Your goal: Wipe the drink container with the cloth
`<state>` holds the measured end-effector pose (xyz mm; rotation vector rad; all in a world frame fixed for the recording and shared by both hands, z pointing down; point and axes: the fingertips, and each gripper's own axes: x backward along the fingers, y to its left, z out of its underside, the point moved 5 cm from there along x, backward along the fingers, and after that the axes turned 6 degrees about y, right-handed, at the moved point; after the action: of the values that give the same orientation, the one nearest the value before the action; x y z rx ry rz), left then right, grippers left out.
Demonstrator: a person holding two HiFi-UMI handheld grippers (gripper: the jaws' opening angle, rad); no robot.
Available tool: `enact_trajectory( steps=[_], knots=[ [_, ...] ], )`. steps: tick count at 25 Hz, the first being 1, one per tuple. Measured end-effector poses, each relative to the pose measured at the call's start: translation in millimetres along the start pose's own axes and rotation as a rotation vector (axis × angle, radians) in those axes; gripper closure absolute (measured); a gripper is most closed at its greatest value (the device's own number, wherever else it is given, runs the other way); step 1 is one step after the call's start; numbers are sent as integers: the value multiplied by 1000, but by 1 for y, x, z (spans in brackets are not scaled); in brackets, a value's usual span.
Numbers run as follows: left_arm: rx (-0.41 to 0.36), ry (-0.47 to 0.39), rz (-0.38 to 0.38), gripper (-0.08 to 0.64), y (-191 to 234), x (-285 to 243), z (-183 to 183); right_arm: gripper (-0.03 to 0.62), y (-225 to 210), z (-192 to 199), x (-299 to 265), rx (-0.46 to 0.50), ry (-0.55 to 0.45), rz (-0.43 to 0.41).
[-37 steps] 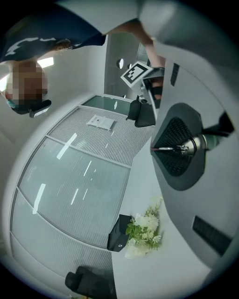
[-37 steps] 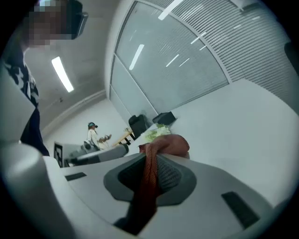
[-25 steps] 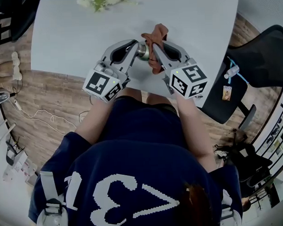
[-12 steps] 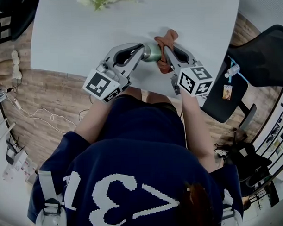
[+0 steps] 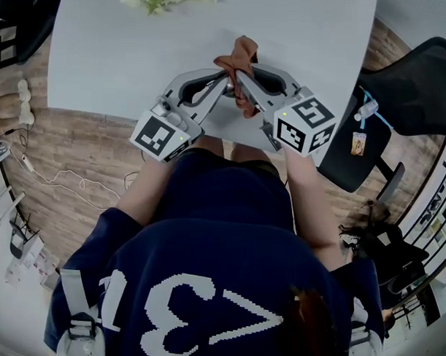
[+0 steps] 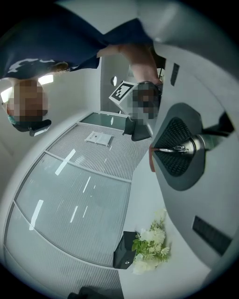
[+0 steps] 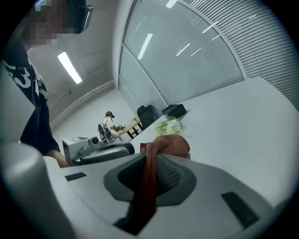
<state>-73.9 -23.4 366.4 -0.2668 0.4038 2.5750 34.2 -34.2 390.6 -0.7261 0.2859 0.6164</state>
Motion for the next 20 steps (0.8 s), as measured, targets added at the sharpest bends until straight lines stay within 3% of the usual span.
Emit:
enact_trajectory(
  steps=[4,7,9,15,17,20],
  knots=[
    [55,4,-73,532,8,9,2,532,-9,13,2,-8,27,50],
    [149,-16,-143,532,14,14,7,532,-16,26,7,-30,37,82],
    [189,-29,-149,534,16,16,9,532,-22,34,8,-49,45,96],
    [43,-10,-47,534,9,12,3,534,-44,39,7,-112,79,117],
    [14,0,-31,534,7,12,4,533,-38,29,6,-110,68,65],
    [-10,34,-4,534,3,10,6,532,-13,6,-1,-77,47,-85]
  ],
)
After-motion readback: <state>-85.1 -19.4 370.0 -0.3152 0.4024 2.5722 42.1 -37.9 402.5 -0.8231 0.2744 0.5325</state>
